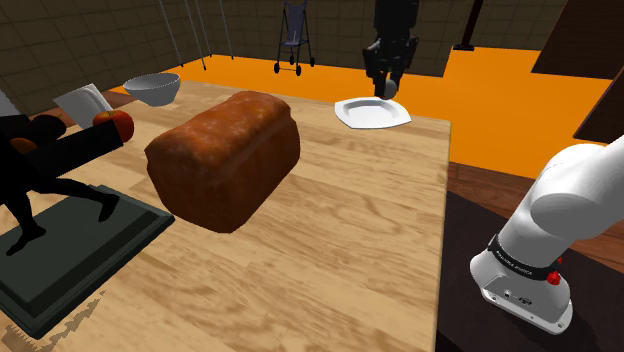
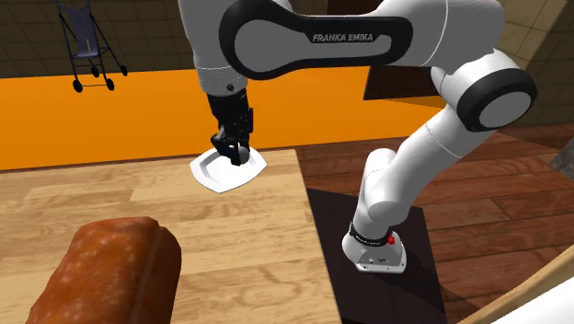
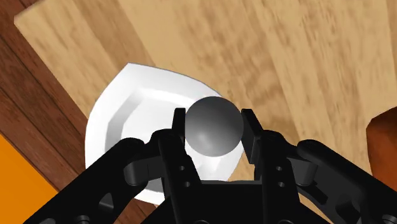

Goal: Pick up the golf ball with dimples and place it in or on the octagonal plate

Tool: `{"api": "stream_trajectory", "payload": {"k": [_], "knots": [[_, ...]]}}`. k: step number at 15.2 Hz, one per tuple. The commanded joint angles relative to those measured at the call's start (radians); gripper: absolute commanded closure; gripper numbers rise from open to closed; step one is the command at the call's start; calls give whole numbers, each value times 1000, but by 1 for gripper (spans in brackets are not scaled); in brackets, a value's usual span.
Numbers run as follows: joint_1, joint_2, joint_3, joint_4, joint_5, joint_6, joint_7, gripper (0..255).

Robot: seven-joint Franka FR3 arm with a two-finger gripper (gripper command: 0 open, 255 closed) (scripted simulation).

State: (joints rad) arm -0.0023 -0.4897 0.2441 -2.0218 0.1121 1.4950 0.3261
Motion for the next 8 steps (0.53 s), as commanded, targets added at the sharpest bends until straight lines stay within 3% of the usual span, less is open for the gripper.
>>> {"api": "stream_trajectory", "payload": {"k": [1,6,8], "knots": [[-17,54,-20,43,-22,8,-31,255],[-53,182,-67,156,-66,19,-104,255],[-53,175,-67,122,-65,46,-105,255]]}}
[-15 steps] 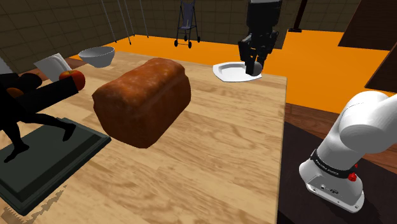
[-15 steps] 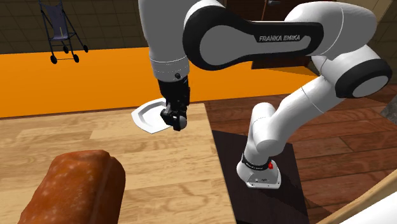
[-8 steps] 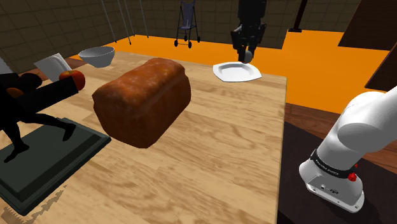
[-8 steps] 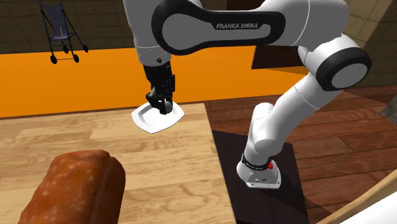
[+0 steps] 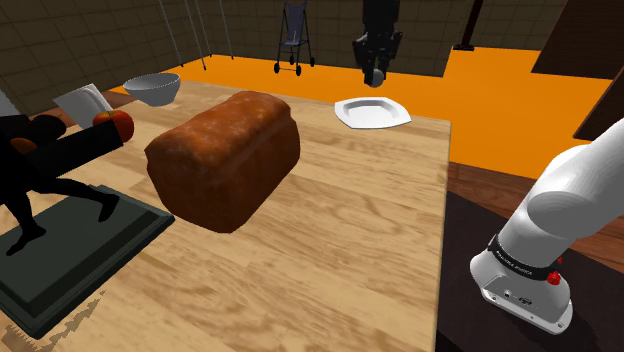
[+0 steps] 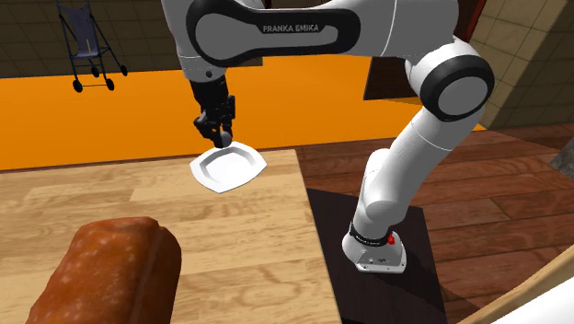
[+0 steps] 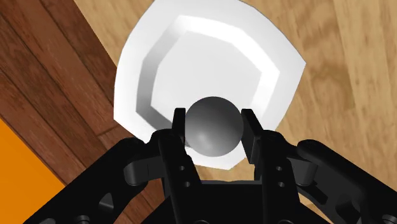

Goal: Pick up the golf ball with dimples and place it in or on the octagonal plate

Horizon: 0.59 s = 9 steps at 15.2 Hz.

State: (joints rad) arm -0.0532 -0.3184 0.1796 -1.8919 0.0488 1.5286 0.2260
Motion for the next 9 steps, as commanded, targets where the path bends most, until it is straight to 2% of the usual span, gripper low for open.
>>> {"api": "stream_trajectory", "payload": {"k": [1,9], "knots": [[-1,1,-2,-24,-1,26,-5,255],[1,-15,0,-147,3,133,-7,255]]}}
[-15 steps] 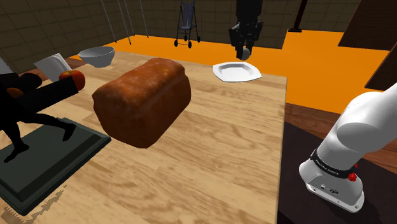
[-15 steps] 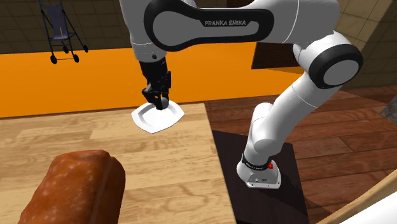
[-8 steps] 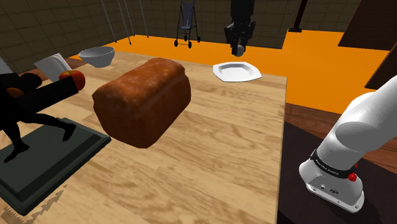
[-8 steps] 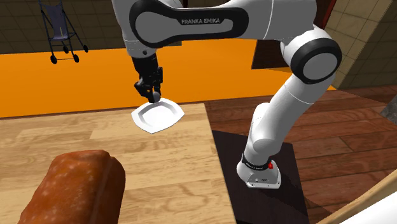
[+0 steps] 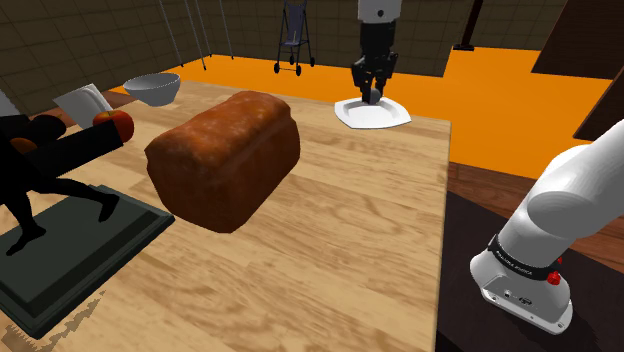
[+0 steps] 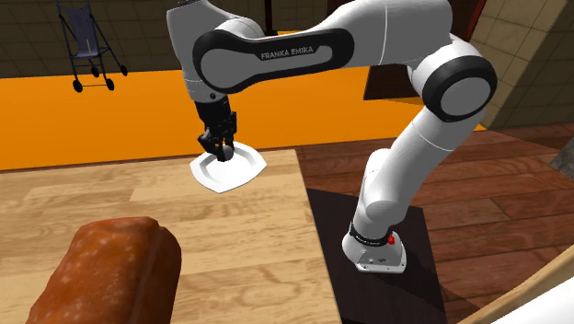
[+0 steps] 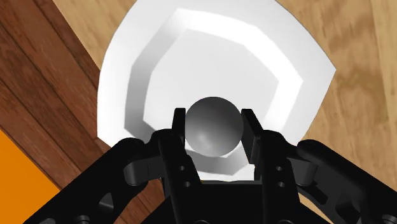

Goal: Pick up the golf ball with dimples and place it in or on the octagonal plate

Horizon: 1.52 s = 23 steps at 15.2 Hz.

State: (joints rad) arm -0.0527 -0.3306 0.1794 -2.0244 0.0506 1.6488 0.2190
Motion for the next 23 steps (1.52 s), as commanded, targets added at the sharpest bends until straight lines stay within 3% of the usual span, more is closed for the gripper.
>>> {"api": "stream_trajectory", "payload": {"k": [1,11,12,17,21,23], "knots": [[1,-4,1,-29,1,26,0,255],[1,-6,2,-61,2,57,0,255],[1,-6,2,-61,2,57,0,0],[1,-6,2,-61,2,57,0,0],[-1,16,0,86,-3,-70,3,0],[-1,16,0,86,-3,-70,3,0]]}}
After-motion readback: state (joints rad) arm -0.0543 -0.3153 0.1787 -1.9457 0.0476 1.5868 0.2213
